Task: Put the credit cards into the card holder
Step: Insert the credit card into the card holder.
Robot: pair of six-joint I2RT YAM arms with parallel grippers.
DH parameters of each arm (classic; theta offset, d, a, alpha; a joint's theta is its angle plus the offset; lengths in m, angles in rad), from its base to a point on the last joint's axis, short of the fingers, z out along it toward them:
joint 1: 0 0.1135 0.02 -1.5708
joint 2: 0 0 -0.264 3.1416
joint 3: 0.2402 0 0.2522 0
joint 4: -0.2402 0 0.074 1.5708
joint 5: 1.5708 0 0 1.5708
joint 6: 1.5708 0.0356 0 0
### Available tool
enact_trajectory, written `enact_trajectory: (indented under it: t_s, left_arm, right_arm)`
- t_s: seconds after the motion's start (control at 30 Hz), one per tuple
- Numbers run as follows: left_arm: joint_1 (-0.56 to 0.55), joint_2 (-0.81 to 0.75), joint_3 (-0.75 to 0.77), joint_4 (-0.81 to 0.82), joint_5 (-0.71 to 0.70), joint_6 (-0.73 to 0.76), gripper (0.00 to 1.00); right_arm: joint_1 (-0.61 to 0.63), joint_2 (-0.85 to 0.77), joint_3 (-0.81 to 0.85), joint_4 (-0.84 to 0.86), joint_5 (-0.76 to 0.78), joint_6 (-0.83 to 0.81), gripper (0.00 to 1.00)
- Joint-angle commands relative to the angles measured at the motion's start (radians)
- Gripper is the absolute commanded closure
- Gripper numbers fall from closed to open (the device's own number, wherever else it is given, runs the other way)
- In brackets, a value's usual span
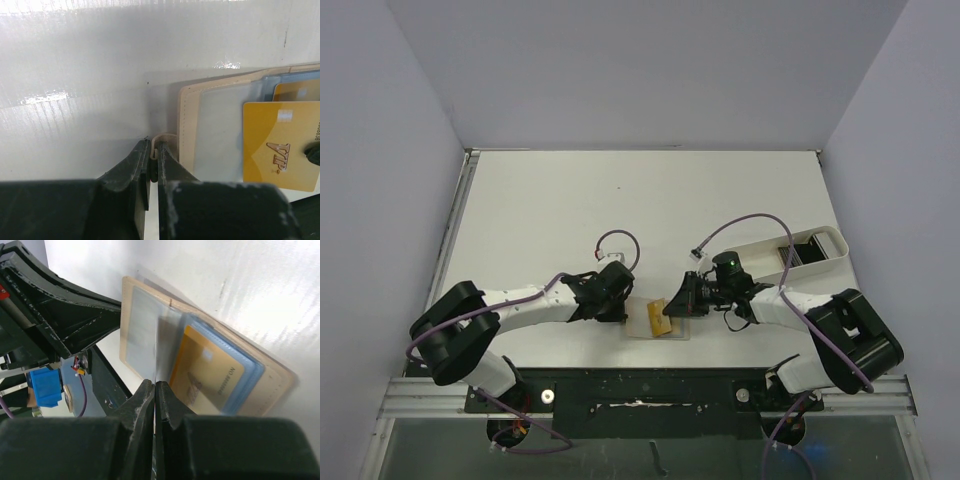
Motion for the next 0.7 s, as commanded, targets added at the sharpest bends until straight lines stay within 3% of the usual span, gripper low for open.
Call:
enact_trajectory:
  t_s: [0.0,0.1,0.37,0.67]
  left_arm:
    - [0.005,0.009,0.021,-0.022,-0.016,0.017,1.0]
    - [0.006,0.006,0.022,-0.02,-0.015,0.011,1.0]
    - [0.005,-0.01,0.062,-0.071,-0.022,0.006,0.81]
    - [0.005,-0.024,0.057,-0.084,-0.032,0.005,0.86]
  right_arm:
    - [-0.019,-0.032,-0.005,0.0,-0.004,-0.023,0.99]
    - [-0.021,-0.022,-0.006,-0.012,-0.004,-0.025,0.99]
    - [-0.026,-0.003,-0.024,-0.008,0.007,-0.008,0.99]
    - [-0.038,0.002,-0.034,-0.001,0.014,0.018,0.99]
